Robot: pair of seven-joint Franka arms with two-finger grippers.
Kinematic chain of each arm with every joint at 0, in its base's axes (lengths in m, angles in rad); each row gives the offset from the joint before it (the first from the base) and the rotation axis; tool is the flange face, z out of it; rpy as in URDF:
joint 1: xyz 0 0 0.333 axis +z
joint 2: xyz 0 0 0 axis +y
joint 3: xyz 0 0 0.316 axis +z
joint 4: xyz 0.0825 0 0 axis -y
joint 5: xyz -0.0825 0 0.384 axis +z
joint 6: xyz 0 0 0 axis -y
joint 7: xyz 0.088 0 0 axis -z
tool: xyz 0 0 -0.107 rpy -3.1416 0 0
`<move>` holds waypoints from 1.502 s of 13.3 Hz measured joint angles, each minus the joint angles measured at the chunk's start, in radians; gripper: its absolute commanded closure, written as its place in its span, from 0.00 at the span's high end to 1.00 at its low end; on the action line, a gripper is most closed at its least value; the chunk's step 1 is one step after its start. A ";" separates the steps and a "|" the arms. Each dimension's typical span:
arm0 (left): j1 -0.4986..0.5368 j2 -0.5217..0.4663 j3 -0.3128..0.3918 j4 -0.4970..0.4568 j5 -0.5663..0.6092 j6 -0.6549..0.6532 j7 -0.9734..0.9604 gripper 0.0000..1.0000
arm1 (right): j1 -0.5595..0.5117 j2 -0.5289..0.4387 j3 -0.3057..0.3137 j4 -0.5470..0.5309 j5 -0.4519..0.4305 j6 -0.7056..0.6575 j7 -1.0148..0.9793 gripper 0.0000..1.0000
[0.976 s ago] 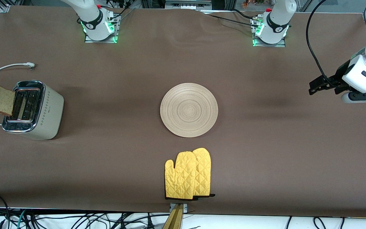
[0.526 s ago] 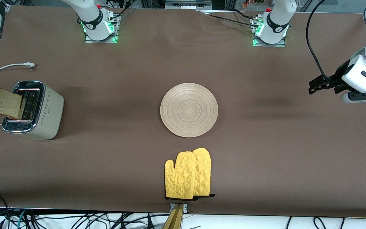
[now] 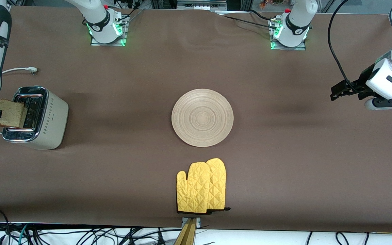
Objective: Move plate and put bread in toaster
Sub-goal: 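Lower the bread into the toaster slot with the right gripper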
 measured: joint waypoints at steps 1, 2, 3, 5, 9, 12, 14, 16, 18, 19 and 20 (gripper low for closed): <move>0.000 0.000 0.000 0.000 0.000 0.000 0.000 1.00 | -0.001 0.008 0.000 0.000 0.003 0.006 0.000 0.00; 0.000 0.000 0.000 0.000 0.000 0.000 0.000 1.00 | -0.001 0.015 0.000 0.000 0.004 0.014 0.000 0.00; 0.000 0.000 0.000 0.000 0.000 -0.001 0.000 1.00 | -0.002 0.023 0.000 0.000 0.004 0.024 0.000 0.27; 0.000 0.000 0.000 0.000 0.000 -0.004 0.000 1.00 | -0.006 0.038 0.000 0.000 0.011 0.038 0.000 1.00; 0.000 0.000 0.000 0.000 0.000 -0.006 0.000 1.00 | -0.015 0.051 0.000 0.000 0.059 0.055 0.000 1.00; 0.000 0.000 0.000 0.000 0.000 -0.007 0.000 1.00 | -0.015 0.047 -0.003 0.013 0.059 0.055 -0.011 1.00; 0.000 0.000 0.000 0.000 0.000 -0.007 0.000 1.00 | -0.014 0.023 -0.003 0.029 0.060 0.038 -0.024 1.00; 0.000 0.000 0.000 0.000 0.000 -0.007 0.000 1.00 | -0.011 -0.005 -0.002 0.059 0.065 -0.013 -0.029 1.00; 0.000 0.000 0.000 0.000 0.000 -0.007 0.000 1.00 | -0.002 -0.022 -0.001 0.084 0.082 -0.064 -0.029 1.00; 0.000 0.000 0.000 0.000 0.000 -0.007 0.000 1.00 | 0.008 -0.025 0.002 0.087 0.105 -0.077 -0.029 1.00; 0.000 0.000 0.000 0.000 0.000 -0.007 0.000 1.00 | 0.024 -0.025 0.004 0.088 0.130 -0.082 -0.029 1.00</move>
